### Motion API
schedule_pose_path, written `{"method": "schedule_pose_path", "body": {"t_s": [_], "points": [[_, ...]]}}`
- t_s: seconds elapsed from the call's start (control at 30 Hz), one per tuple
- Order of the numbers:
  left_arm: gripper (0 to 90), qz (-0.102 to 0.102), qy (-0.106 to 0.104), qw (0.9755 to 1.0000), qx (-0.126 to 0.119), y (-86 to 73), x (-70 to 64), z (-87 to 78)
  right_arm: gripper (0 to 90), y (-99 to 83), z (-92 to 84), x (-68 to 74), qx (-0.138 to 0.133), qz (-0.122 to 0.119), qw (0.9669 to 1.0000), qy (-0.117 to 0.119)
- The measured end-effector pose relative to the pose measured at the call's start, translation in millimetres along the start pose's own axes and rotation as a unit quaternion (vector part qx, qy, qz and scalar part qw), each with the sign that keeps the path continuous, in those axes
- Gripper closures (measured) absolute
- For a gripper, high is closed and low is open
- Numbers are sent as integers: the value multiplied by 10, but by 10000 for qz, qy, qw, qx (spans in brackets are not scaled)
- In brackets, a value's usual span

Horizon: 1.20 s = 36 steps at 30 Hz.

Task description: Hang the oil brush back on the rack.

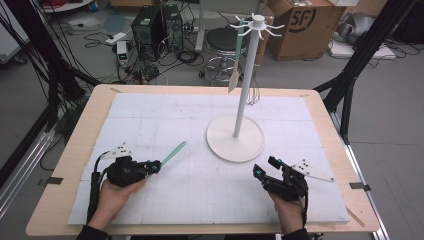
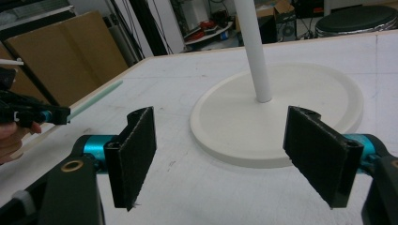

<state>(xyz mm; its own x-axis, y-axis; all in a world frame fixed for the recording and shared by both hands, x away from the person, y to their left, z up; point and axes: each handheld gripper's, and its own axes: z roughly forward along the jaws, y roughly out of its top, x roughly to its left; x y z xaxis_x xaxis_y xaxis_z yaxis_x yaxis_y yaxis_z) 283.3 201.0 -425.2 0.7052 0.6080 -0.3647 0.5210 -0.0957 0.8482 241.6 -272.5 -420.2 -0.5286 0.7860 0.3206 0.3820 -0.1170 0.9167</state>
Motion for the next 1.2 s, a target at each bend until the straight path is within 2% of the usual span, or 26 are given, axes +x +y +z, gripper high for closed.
{"method": "schedule_pose_path", "body": {"t_s": [0.17,0.5,0.6,0.7,0.93,1.2], "points": [[830,-23,-199,9995,-231,104,-62,38,252,-4,3,-3,8,-11,10000,-3],[829,-126,-502,9964,-670,299,-150,115,252,-6,-10,-20,5,13,10000,-20],[829,-18,-528,9958,-748,360,-186,124,251,-8,-10,-24,14,16,10000,-9],[829,-41,-599,9941,-899,421,-208,128,251,-8,-11,-29,15,8,10000,-21],[829,-19,-849,9870,-1367,606,-266,143,252,-14,-7,-39,22,0,10000,-14],[829,-80,-919,9812,-1696,753,-283,149,251,-22,-16,-48,33,26,10000,11]]}}
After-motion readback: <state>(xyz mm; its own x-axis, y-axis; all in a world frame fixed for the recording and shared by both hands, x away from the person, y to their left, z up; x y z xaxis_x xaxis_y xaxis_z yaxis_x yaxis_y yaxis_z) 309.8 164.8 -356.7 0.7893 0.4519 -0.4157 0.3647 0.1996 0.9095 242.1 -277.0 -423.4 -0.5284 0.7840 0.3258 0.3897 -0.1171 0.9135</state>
